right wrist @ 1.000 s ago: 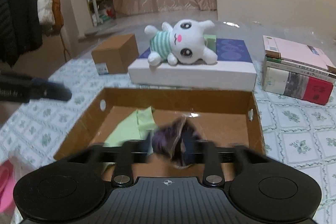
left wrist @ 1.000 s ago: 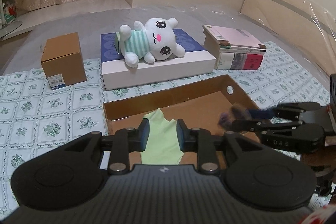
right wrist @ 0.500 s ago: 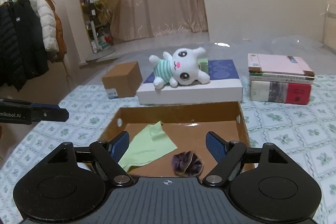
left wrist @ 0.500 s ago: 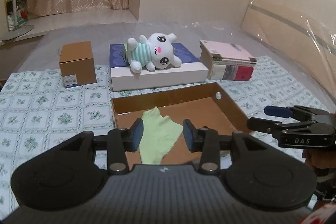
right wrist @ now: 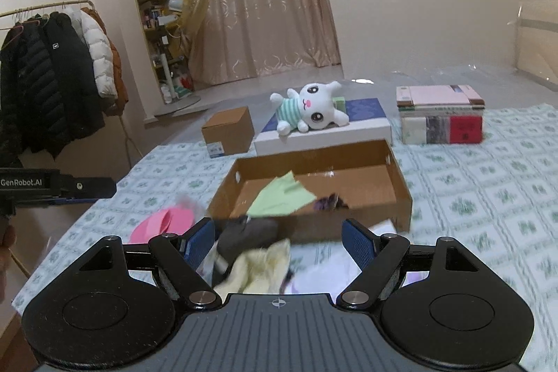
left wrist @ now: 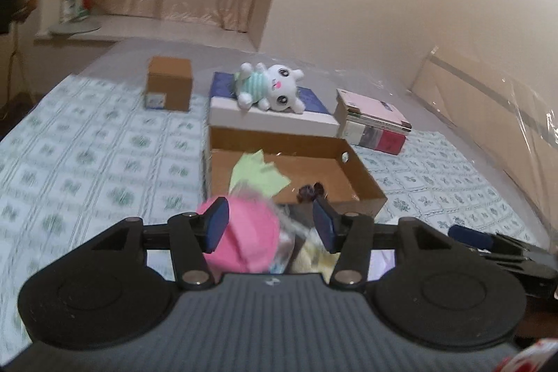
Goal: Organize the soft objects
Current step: 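Move both grippers back from the box to the cloth pile, then grasp the yellow towel with the right gripper, then grasp the white cloth with the left gripper while the right gripper lifts the towel, then carry both cloths to the box and open the left gripper over it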
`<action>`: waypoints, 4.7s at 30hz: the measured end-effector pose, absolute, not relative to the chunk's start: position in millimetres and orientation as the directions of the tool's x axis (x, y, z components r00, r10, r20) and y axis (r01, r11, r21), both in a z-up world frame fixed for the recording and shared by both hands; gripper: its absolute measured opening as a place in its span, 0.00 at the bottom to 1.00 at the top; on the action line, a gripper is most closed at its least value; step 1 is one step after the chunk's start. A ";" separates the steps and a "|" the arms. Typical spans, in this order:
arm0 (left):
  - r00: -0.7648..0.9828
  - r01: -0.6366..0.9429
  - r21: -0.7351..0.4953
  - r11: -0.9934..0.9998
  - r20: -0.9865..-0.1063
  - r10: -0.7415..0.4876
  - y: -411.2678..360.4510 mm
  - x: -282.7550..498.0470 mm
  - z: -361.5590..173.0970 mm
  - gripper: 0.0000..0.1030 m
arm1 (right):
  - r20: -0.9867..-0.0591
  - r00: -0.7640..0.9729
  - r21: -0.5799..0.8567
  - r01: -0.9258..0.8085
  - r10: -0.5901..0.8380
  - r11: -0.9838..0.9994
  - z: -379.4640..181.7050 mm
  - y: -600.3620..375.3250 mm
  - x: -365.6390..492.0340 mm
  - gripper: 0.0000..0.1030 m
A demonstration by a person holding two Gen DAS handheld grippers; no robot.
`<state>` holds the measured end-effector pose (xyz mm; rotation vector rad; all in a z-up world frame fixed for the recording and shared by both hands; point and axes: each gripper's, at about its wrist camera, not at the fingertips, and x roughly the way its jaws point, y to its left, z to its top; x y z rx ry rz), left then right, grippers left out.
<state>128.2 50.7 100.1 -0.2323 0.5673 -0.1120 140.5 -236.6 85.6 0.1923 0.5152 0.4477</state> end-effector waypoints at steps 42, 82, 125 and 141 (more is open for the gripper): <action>0.730 -0.063 -0.159 0.985 -0.680 -0.063 54.5 92.6 -0.2 0.54 | -0.620 0.649 0.192 -0.420 0.441 0.887 -3.0 -165.9 138.1 0.77; 0.686 0.092 -0.160 0.983 -0.705 -0.179 8.4 77.9 -20.6 0.54 | -0.574 0.730 0.149 -0.353 0.371 0.924 36.8 -239.3 90.8 0.16; 0.633 0.364 -0.116 0.924 -0.698 -0.336 -41.0 67.5 -17.9 0.08 | -0.524 0.775 0.121 -0.344 0.354 0.931 47.2 -247.3 80.0 0.16; 0.725 0.396 -0.065 0.916 -0.590 -0.356 -23.0 62.1 52.9 0.08 | -0.385 0.853 0.038 -0.368 0.353 0.929 110.2 -251.8 77.3 0.16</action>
